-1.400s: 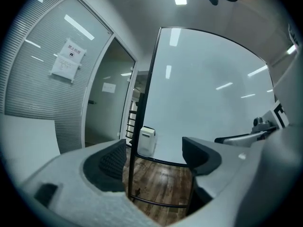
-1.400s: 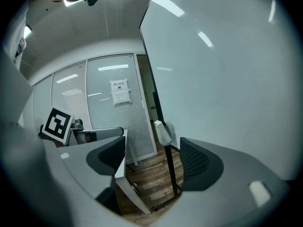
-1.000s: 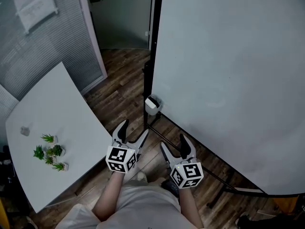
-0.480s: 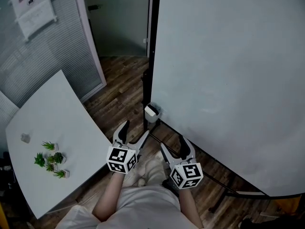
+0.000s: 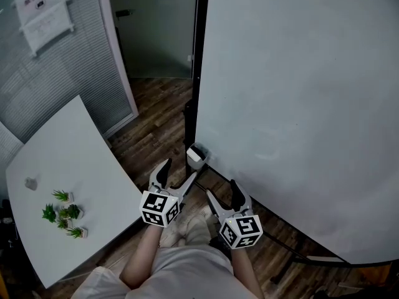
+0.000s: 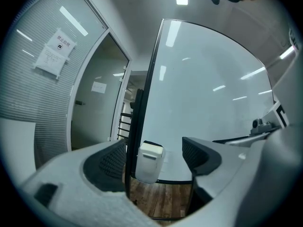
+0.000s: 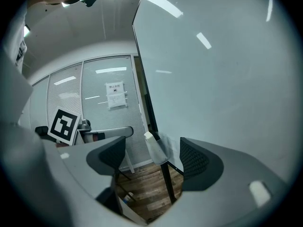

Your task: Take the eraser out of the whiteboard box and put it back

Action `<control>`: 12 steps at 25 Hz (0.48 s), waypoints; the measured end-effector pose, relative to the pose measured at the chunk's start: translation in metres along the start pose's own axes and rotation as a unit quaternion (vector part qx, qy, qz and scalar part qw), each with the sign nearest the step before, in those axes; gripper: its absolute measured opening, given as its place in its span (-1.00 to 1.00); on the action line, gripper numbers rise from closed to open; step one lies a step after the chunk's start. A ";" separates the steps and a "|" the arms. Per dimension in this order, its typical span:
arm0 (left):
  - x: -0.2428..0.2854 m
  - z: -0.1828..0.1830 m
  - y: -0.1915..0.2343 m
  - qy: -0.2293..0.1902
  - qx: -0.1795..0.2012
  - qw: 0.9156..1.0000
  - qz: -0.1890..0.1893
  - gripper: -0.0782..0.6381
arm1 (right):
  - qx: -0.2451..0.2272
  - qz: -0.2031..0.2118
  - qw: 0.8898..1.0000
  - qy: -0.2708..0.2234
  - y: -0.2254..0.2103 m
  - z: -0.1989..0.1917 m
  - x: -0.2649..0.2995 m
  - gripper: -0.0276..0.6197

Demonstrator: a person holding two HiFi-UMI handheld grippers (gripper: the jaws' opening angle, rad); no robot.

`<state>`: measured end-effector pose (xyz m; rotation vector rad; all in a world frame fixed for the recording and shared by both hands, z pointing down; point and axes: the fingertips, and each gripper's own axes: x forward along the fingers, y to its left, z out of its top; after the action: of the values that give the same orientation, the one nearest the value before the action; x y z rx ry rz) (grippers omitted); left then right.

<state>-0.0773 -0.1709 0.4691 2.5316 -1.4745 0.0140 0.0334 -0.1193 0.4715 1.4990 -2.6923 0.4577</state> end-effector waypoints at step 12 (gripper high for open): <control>0.036 -0.008 -0.001 0.015 0.003 1.000 -0.023 0.23 | 0.012 0.000 1.000 0.015 -0.016 -0.005 0.015 0.18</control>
<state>-0.0572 -0.1999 0.4803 2.5585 -1.4074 0.0482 0.0376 -0.1382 0.4825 1.4843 -2.6736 0.5097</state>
